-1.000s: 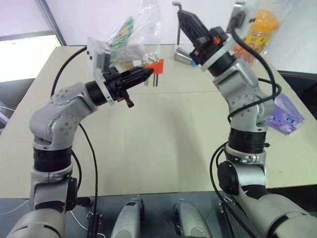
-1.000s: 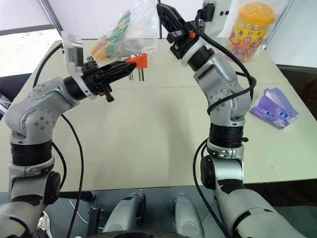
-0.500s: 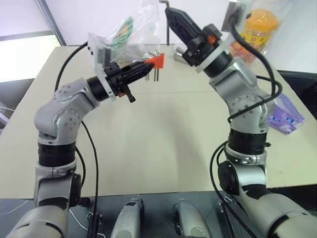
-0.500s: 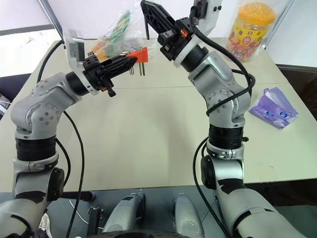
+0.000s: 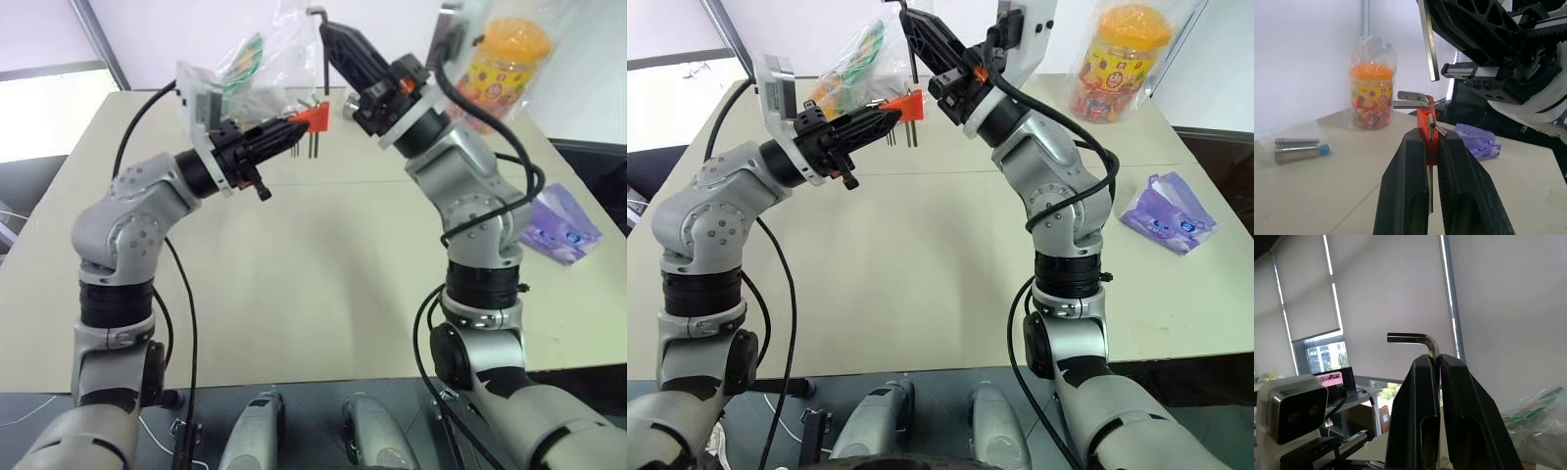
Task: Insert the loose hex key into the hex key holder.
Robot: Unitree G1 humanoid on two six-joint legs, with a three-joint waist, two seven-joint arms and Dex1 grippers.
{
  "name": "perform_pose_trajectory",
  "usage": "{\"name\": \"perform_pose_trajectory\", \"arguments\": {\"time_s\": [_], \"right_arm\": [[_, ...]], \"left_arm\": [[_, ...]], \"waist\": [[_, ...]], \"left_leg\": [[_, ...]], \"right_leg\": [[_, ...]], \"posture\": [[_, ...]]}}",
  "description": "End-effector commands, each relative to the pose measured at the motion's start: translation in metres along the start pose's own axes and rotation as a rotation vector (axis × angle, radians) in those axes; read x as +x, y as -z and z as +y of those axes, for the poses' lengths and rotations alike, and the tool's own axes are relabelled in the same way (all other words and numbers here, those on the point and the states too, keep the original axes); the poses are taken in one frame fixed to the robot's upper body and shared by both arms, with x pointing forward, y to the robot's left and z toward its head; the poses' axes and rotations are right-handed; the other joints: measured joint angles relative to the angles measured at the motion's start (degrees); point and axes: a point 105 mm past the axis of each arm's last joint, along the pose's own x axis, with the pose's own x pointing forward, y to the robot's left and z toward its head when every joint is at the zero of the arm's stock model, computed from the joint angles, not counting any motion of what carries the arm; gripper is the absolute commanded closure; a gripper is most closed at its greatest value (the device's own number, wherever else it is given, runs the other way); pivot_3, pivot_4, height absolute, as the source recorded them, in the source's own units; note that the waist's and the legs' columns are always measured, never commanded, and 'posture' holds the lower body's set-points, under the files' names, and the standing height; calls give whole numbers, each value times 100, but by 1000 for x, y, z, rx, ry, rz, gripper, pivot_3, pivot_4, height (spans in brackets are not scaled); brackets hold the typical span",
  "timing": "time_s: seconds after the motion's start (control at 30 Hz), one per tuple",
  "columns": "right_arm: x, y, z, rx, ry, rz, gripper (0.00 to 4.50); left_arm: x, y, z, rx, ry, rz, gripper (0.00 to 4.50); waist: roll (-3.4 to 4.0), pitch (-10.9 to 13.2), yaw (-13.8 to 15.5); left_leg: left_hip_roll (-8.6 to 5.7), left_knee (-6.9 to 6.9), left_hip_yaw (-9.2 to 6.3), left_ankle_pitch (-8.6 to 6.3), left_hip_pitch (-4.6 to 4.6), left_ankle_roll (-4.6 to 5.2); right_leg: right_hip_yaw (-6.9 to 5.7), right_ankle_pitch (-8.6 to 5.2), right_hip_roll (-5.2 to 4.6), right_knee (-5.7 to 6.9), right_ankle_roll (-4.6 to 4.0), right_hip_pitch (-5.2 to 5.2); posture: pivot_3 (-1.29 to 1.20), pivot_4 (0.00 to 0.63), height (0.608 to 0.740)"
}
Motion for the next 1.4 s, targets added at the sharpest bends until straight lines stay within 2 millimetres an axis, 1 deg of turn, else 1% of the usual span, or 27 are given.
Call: {"name": "perform_pose_trajectory", "arguments": {"time_s": [0.03, 0.77, 1.17, 1.4], "right_arm": [[1, -6, 4, -26, -13, -37, 4453], [1, 1, 5, -29, -6, -28, 4453], [-1, 4, 1, -40, 8, -23, 4453], [0, 4, 3, -39, -1, -24, 4453]], "left_arm": [[2, -16, -7, 52, 21, -44, 4500], [3, -17, -8, 44, 21, -51, 4500], [2, -17, -9, 41, 24, -49, 4500], [2, -18, -8, 40, 20, -50, 4500]], "waist": [[0, 0, 0], [0, 0, 0], [0, 0, 0], [0, 0, 0]], "left_leg": [[0, -1, 0, 0, 0, 0], [0, -29, 2, 0, 0, 0], [0, -30, 3, 1, 0, 0], [0, -31, 3, 1, 0, 0]], "right_leg": [[0, 0, 0, 0, 0, 0], [1, 0, -1, -18, 0, -9], [2, 0, -1, -18, 0, -10], [2, 0, -1, -19, 0, -10]], "posture": [[0, 150, 740], [0, 150, 740], [0, 150, 740], [0, 150, 740]]}}
